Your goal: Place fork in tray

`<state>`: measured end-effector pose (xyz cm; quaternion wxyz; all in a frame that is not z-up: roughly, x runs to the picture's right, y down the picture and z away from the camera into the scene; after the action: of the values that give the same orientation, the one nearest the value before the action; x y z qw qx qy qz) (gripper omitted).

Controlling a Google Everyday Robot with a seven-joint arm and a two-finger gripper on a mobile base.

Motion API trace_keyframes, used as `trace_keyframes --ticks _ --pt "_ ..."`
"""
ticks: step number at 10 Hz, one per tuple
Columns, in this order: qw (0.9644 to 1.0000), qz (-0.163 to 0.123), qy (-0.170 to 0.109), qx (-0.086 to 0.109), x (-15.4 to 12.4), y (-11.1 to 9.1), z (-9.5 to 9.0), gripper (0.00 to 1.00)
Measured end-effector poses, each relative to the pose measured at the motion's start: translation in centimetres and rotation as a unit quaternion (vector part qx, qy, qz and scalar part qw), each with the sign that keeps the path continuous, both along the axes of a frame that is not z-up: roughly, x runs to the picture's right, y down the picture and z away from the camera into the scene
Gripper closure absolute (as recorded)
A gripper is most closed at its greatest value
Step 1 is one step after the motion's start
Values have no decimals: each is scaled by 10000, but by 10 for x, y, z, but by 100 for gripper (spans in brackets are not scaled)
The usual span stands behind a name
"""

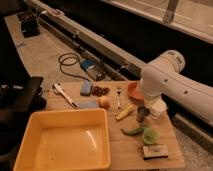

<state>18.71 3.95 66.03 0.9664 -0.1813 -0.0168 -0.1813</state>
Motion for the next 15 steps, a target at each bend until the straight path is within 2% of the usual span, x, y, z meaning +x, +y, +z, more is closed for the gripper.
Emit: trace_keyframes --ticks 1,3,5,6,8,13,15 --pt "10000 -37 -20 19 -1 -2 0 35" --pt "9990 -364 -230 110 -14 -13 9 35" --pt "9965 -638 -501 207 -44 -25 22 35" --pt "9934 -807 -755 293 -73 -37 36 35" --pt "9897 -876 -1088 316 -109 -47 54 35" --pt "9891 -899 -1127 314 -112 -48 55 35" --pt "9881 -1103 -1055 188 -111 -50 70 35"
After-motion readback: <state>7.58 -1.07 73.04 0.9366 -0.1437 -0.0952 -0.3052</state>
